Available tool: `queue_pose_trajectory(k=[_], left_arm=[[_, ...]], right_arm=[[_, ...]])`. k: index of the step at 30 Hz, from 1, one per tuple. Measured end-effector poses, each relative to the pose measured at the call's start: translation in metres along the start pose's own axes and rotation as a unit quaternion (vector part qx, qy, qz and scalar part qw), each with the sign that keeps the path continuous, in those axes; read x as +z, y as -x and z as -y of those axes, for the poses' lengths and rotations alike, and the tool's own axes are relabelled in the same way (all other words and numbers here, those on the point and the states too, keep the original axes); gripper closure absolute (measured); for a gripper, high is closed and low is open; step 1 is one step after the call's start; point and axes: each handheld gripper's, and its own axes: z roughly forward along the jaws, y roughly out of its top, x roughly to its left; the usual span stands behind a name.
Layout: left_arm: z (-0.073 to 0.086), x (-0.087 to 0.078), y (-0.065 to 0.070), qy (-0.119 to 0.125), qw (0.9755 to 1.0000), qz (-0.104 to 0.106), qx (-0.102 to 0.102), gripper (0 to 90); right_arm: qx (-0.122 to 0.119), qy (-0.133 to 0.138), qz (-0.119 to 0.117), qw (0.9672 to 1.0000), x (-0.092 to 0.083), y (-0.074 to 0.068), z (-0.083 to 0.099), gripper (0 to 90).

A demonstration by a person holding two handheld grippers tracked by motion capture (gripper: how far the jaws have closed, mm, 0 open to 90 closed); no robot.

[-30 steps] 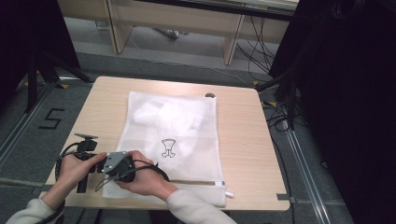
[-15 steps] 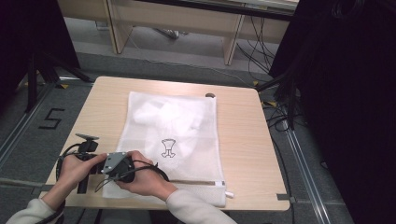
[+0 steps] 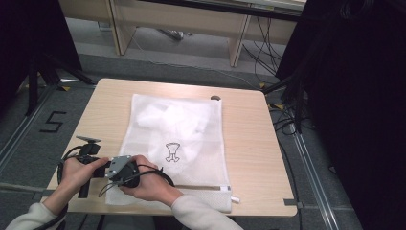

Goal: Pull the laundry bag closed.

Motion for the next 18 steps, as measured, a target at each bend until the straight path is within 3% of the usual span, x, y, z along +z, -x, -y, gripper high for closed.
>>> queue_pose_trajectory(k=[3,14,18], left_arm=[[-0.001,-0.001,0.0,-0.001,1.0,0.0,0.007,85.4],[-0.003,-0.004,0.0,-0.006,0.9999,0.009,0.003,86.1],[-0.003,-0.004,0.0,-0.009,0.9999,0.009,0.003,86.2]], right_arm=[[0.002,-0.008,-0.001,1.0,-0.002,0.0,0.002,82.3],[0.0,-0.001,0.003,1.0,-0.006,0.002,0.009,82.3],[0.015,-0.002,0.002,0.9999,-0.008,0.0,0.012,82.4]])
